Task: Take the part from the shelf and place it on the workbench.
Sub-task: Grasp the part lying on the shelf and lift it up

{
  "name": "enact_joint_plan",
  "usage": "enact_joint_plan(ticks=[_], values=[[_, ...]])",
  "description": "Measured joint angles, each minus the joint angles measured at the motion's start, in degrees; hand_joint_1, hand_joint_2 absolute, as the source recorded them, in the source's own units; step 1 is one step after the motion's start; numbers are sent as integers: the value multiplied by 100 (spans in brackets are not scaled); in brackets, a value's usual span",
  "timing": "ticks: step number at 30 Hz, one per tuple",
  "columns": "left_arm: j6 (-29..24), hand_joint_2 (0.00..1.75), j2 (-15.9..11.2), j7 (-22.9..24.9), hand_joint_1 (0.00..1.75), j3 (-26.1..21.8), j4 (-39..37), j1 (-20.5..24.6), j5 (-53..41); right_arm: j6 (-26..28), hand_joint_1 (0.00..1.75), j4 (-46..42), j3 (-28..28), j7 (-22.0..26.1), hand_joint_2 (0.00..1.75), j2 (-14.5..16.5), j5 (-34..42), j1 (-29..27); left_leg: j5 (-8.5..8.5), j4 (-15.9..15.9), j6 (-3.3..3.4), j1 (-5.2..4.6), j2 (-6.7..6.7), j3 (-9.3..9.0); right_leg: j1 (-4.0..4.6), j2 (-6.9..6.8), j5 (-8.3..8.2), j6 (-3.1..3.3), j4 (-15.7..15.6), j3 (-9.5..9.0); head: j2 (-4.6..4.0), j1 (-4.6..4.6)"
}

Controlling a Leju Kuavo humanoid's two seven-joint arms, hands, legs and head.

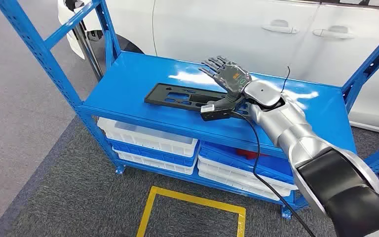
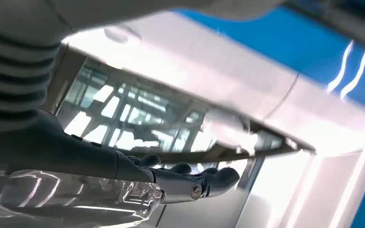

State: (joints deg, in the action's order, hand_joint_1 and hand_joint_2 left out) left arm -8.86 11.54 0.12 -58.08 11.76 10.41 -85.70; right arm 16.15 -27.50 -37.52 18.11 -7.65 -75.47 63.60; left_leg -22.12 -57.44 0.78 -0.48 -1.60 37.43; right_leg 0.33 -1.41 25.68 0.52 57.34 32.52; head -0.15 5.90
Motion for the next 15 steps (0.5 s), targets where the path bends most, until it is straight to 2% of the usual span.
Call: enact_joint_plan(ticks=[3,5,6,8,9,10,11,13,14,15], values=[[1,0,-3,-4,0,-3,0,-8,3,3,0,9,-43,-22,175,2,-13,-86,91,19,66,9,3,-37,2,4,56,-65,-1,-17,0,0],[1,0,-1,-13,0,-3,0,8,5,6,0,19,-68,-35,175,20,-17,-117,102,63,119,41,3,-84,-9,25,215,-105,206,63,0,-1],[2,0,2,-18,0,-3,0,22,7,-10,0,29,-74,-40,175,38,-19,-124,98,79,142,51,3,-108,-24,43,363,-121,495,199,0,-1],[2,0,4,-25,0,-3,0,38,10,-111,0,73,-83,-51,175,83,-15,-172,67,81,170,45,4,-135,-49,73,656,-152,1293,609,0,-2],[4,0,3,-25,0,-3,0,39,9,-202,0,106,-88,-59,175,98,-10,-221,49,78,175,45,0,-150,-66,78,715,-166,1603,793,0,-1],[7,0,3,-21,0,-3,0,36,5,-305,0,140,-95,-70,175,108,-3,-276,28,71,175,46,-8,-167,-84,79,668,-177,1712,890,0,-2],[13,0,3,-13,0,-3,0,31,-1,-410,0,174,-105,-81,175,114,3,-327,2,57,169,47,-17,-189,-101,77,509,-183,1583,875,0,-2],[23,0,4,10,0,-3,0,23,-18,-578,0,231,-130,-94,175,121,8,-384,-63,10,139,48,-29,-230,-117,44,54,-175,838,596,0,-2],[27,0,4,21,0,-3,0,21,-25,-638,0,255,-144,-96,175,126,9,-391,-97,-21,113,35,-27,-232,-104,14,-99,-165,465,441,0,-2],[28,0,4,29,0,-3,0,18,-28,-679,0,274,-157,-97,175,130,10,-394,-120,-39,87,26,-22,-226,-88,-8,-173,-152,229,339,0,-2]])
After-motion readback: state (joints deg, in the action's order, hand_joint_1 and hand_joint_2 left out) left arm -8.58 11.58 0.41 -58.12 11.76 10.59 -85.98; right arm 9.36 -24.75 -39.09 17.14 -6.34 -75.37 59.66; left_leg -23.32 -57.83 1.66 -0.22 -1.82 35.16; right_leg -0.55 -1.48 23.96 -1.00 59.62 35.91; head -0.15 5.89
